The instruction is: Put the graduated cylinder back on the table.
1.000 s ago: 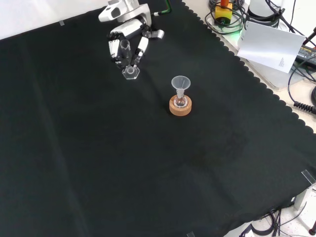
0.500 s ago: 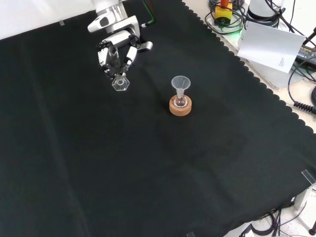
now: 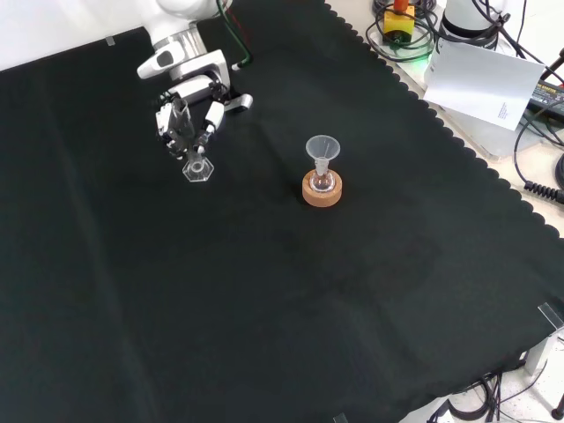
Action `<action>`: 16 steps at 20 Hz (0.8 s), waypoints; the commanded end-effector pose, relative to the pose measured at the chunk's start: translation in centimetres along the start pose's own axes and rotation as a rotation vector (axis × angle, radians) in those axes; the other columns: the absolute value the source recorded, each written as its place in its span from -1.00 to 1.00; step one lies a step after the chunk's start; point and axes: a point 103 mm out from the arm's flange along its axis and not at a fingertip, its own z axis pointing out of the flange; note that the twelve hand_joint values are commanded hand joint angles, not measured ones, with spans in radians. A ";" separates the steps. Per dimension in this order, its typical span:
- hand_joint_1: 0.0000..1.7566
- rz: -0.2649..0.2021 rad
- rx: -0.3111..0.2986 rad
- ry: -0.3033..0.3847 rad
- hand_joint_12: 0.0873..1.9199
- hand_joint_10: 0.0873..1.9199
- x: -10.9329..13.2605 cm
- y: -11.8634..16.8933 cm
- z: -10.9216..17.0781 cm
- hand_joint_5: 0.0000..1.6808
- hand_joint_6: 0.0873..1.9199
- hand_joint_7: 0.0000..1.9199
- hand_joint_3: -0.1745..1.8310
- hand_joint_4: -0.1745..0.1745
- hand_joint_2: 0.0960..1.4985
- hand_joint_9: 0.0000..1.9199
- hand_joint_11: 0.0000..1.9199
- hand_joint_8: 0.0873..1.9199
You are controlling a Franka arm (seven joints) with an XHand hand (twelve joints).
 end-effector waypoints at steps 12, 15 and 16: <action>0.42 0.004 -0.038 0.067 -0.25 -1.00 -2.9 0.3 3.3 0.11 0.09 -0.02 -0.82 -1.00 0.48 0.42 0.23 0.08; 0.33 0.006 -0.040 0.069 -0.24 -1.00 -3.1 0.2 3.4 0.15 0.04 -0.01 -0.83 -1.00 0.47 0.39 0.21 -0.28; 0.32 0.006 -0.038 0.069 -0.24 -1.00 -3.1 0.1 3.5 0.15 0.04 0.00 -0.83 -1.00 0.47 0.39 0.21 -0.35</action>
